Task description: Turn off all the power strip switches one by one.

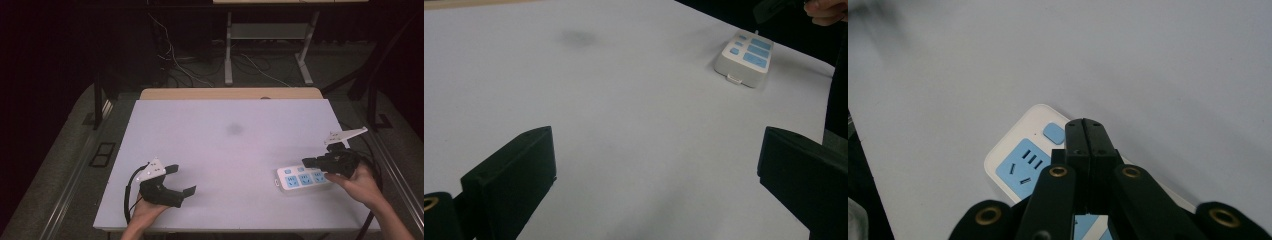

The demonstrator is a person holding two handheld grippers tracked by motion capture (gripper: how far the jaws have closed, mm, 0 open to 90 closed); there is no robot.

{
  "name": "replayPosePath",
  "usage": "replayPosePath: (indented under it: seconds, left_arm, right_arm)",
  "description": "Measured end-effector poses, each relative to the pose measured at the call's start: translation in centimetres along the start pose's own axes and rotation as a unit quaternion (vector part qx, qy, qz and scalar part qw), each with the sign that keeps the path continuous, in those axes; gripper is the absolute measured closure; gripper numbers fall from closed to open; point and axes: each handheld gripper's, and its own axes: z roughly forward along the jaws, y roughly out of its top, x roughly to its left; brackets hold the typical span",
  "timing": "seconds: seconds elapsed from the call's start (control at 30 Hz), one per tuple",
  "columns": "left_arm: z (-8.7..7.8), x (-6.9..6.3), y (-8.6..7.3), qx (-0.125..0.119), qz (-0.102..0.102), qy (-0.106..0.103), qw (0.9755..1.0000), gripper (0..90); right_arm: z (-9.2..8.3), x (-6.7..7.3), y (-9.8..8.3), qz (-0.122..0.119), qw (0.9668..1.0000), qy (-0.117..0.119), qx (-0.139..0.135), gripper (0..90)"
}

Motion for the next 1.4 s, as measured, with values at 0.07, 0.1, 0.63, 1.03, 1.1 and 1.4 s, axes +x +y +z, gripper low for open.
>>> replayPosePath:
  seconds: [0.07,0.1,0.63,1.03,1.1,1.4]
  left_arm:
    - [0.0,0.0,0.0,0.0,0.0,0.0,1.0,0.8]
    - [0.0,0.0,0.0,0.0,0.0,0.0,1.0,0.8]
    - [-0.1,0.0,0.0,0.0,0.0,0.001,1.0,0.8]
    - [-0.1,0.0,0.0,0.001,0.0,0.001,1.0,0.8]
    - [0.0,0.0,0.0,0.0,-0.001,0.001,1.0,0.8]
    - [-0.1,0.1,0.0,0.0,-0.001,0.002,1.0,0.8]
  right_arm:
    - [0.0,-0.2,-0.1,0.003,1.0,-0.001,0.001,90.0]
    - [0.0,-0.2,-0.1,0.003,1.0,-0.001,0.001,90.0]
    - [1.2,-0.8,0.0,0.003,0.9997,-0.001,0.022,90.0]
    - [2.1,-1.3,-0.7,0.01,0.9995,0.002,0.031,90.0]
    - [2.3,-1.4,-0.7,0.011,0.9994,0.003,0.032,90.0]
    - [2.9,-1.5,-0.9,0.012,0.9991,0.002,0.041,90.0]
